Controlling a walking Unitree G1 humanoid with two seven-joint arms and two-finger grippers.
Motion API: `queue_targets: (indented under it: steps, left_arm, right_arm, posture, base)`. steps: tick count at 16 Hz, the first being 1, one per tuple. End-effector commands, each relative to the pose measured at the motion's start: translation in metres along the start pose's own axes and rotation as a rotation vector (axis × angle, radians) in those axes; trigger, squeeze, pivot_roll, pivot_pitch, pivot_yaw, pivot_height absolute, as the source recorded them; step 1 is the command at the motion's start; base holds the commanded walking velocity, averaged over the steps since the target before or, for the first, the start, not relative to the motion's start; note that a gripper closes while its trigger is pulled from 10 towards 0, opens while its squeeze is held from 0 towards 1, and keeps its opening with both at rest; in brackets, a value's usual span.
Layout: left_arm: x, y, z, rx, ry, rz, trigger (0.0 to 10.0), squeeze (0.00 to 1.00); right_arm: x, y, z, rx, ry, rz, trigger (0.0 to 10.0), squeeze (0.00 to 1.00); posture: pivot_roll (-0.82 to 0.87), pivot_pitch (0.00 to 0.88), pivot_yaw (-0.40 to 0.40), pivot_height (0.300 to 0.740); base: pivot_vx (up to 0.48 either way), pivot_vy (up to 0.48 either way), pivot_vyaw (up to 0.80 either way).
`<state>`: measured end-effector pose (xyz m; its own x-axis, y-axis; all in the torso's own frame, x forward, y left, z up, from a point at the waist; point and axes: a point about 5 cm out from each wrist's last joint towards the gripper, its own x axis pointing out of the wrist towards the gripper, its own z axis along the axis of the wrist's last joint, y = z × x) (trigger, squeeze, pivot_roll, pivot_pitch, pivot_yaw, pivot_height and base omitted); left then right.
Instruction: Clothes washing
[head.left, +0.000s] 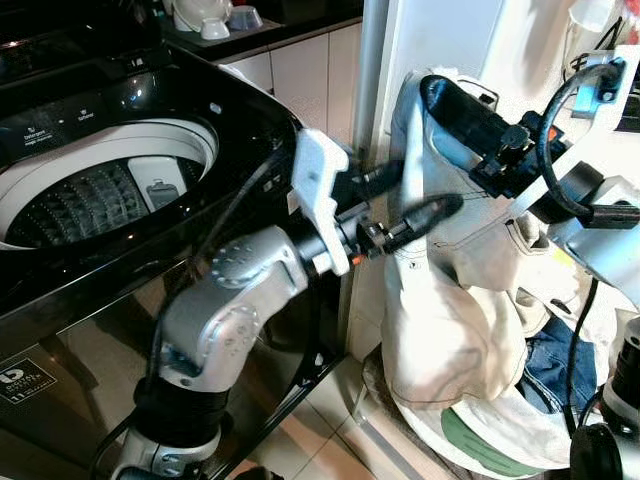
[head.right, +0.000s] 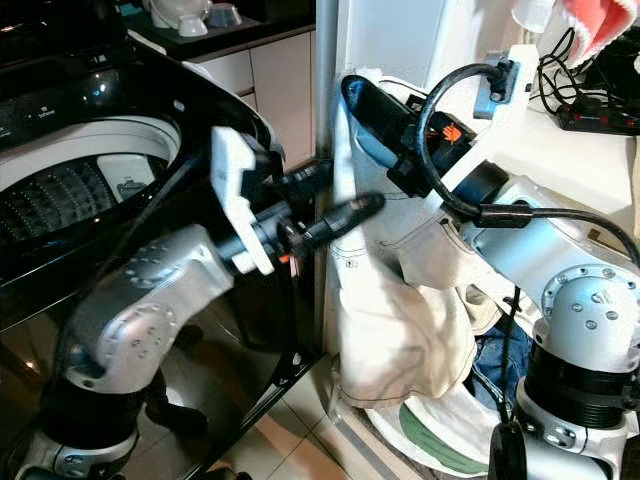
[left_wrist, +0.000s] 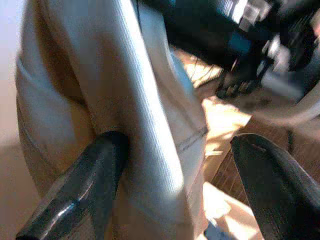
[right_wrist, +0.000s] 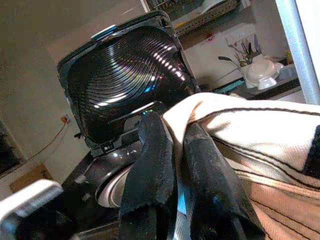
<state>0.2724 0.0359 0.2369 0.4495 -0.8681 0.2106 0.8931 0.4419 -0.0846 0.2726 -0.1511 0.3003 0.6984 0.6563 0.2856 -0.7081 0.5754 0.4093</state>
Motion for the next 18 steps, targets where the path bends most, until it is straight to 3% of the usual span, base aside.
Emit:
queue_targets:
  steps: [1, 3, 4, 5, 6, 18]
  left_arm:
    - [0.003, 0.001, -0.004, 0.016, 0.027, 0.017, 10.0, 0.00]
    - [0.003, 0.006, -0.001, 0.018, 0.009, 0.046, 10.0, 0.00]
    - [0.002, 0.008, -0.001, 0.018, 0.006, 0.055, 4.8, 0.00]
    - [0.001, 0.011, 0.001, 0.024, -0.003, 0.071, 1.6, 0.00]
    - [0.000, 0.012, 0.002, 0.031, -0.009, 0.077, 0.0, 0.00]
    - [-0.002, 0.014, 0.002, 0.028, -0.020, 0.076, 0.0, 0.00]
  right_arm:
    - [0.003, 0.018, 0.006, -0.028, -0.025, 0.084, 0.0, 0.00]
    - [0.003, 0.019, 0.006, -0.025, -0.026, 0.083, 0.0, 0.00]
    - [0.003, 0.019, 0.005, -0.024, -0.025, 0.081, 0.0, 0.00]
    - [0.003, 0.019, 0.005, -0.023, -0.024, 0.078, 0.0, 0.00]
    - [0.003, 0.018, 0.005, -0.025, -0.020, 0.075, 0.0, 0.00]
    - [0.004, 0.018, 0.000, -0.034, 0.000, 0.059, 0.0, 0.00]
  posture:
    - [-0.07, 0.000, 0.020, 0.740]
    - [-0.07, 0.000, 0.021, 0.740]
    - [-0.07, 0.000, 0.021, 0.740]
    - [-0.07, 0.000, 0.019, 0.740]
    - [-0.07, 0.000, 0.018, 0.740]
    - [-0.07, 0.000, 0.021, 0.740]
  base:
    - [0.000, 0.000, 0.00]
    - [0.000, 0.000, 0.00]
    - [0.000, 0.000, 0.00]
    - [0.000, 0.000, 0.00]
    - [0.000, 0.000, 0.00]
    - [0.000, 0.000, 0.00]
